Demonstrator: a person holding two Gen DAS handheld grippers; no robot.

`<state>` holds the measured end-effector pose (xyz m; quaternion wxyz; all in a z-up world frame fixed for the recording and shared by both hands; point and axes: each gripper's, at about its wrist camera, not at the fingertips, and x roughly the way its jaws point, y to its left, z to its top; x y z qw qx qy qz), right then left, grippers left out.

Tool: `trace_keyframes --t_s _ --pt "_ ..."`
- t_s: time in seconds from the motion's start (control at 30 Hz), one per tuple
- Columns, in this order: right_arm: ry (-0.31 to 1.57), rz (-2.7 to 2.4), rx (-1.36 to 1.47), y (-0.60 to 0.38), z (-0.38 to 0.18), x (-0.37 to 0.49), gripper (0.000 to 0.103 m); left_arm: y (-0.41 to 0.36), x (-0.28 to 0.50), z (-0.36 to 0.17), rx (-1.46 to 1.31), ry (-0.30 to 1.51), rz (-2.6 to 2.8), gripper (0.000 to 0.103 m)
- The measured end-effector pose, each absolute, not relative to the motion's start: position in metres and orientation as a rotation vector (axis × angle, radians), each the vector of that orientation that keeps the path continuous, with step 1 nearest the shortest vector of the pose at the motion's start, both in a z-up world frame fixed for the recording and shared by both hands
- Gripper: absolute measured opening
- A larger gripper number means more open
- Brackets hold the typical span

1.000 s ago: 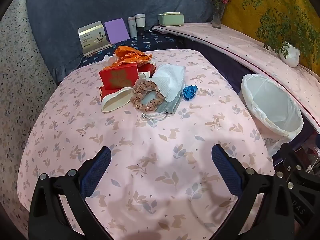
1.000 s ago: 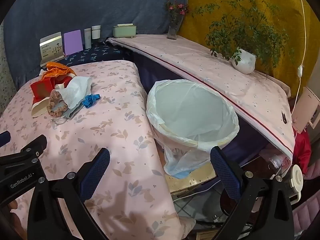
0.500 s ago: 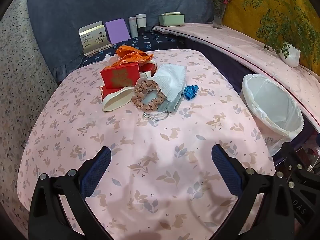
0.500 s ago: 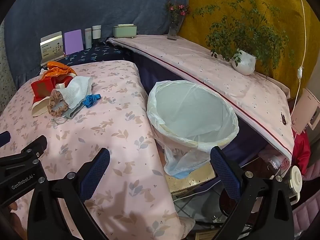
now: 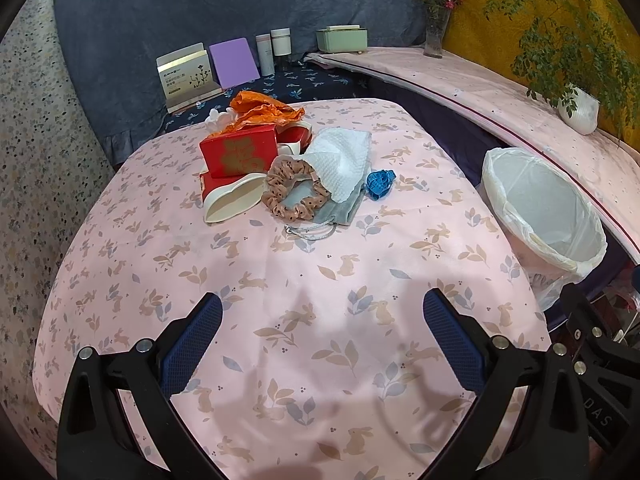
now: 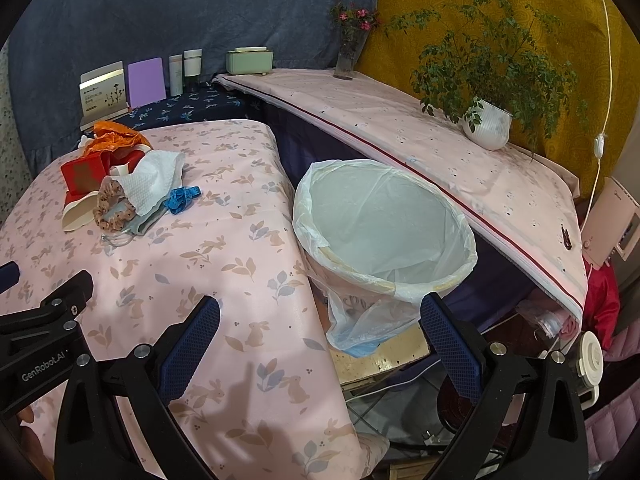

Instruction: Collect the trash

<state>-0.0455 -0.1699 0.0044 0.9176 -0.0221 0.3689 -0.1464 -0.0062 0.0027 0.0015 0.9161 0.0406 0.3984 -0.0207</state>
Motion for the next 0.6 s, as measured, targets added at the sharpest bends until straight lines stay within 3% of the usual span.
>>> trace_keyframes --t_s 0.6 --pt "0.759 -0.303 -0.048 -0.1701 0.0038 -0.0463 0.096 0.0026 -0.0074 0.0023 0.085 0.818 -0.041 0.096"
